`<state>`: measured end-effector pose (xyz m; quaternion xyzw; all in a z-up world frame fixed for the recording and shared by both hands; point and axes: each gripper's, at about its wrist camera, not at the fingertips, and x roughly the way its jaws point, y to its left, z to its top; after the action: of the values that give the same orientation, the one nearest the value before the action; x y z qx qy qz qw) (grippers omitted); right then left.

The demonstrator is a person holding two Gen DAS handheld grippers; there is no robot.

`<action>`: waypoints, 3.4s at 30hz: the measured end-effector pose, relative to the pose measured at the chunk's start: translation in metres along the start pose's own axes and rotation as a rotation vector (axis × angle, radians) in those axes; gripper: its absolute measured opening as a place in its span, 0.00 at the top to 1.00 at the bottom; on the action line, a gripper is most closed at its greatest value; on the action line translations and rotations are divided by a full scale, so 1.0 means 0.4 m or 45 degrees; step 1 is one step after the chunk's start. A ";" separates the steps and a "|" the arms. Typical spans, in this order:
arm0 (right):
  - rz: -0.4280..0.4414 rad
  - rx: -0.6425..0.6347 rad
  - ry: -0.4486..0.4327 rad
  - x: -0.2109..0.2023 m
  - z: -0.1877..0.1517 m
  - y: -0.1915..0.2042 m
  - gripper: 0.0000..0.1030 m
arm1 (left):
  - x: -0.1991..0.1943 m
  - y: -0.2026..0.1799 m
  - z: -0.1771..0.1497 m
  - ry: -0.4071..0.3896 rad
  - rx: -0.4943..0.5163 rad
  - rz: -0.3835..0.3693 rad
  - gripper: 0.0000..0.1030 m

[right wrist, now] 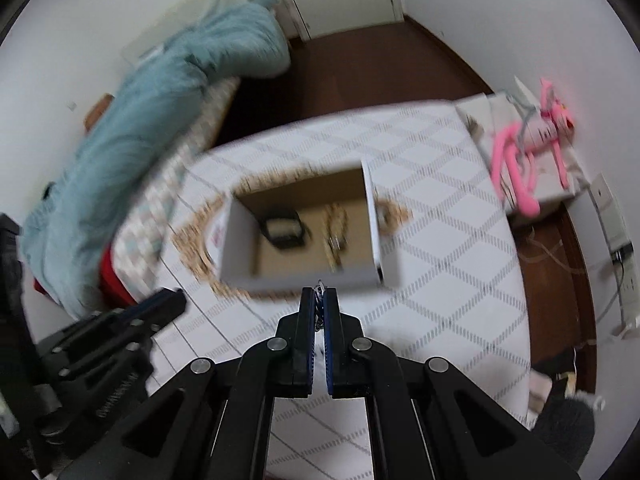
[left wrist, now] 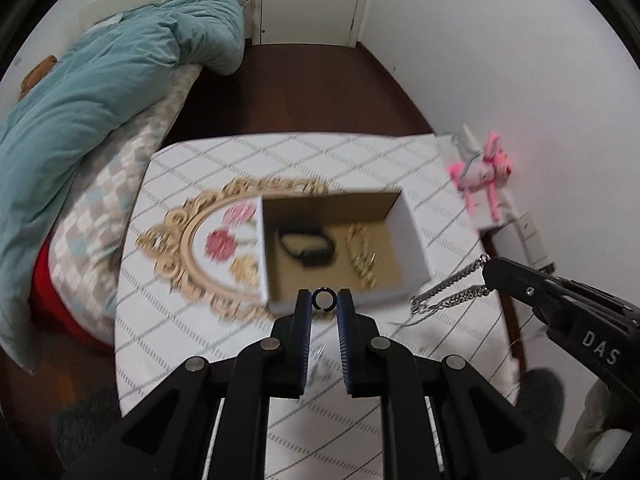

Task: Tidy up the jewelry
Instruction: 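Lower the black ring into the box with the left tool while the right tool releases the chain bracelet there, then lift both open tools out of the white box, then grasp the silver necklace with the left tool while the right tool grasps a gold stud earring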

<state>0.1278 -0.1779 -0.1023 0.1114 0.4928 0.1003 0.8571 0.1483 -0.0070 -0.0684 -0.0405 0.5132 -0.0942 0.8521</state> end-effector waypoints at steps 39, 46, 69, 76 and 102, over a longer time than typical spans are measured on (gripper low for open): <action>-0.300 -0.165 0.318 0.329 0.179 -0.037 0.08 | 0.263 0.160 0.148 0.224 -0.109 0.253 0.00; -0.361 -0.187 0.344 0.347 0.119 -0.045 0.00 | 0.271 0.143 0.100 0.209 -0.065 0.294 0.00; -0.346 -0.159 0.007 0.120 0.006 -0.008 0.00 | 0.027 0.087 -0.008 -0.083 -0.045 0.369 0.00; -0.343 -0.145 -0.137 -0.009 -0.015 0.017 0.00 | -0.073 0.053 -0.029 -0.183 -0.051 0.320 0.00; -0.213 0.155 0.188 0.231 -0.246 -0.182 0.35 | 0.224 0.163 -0.268 0.267 -0.199 0.343 0.04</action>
<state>0.0926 -0.2124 -0.2478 0.1140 0.5673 0.0065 0.8156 0.1023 0.0417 -0.2073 -0.0276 0.6058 0.0573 0.7931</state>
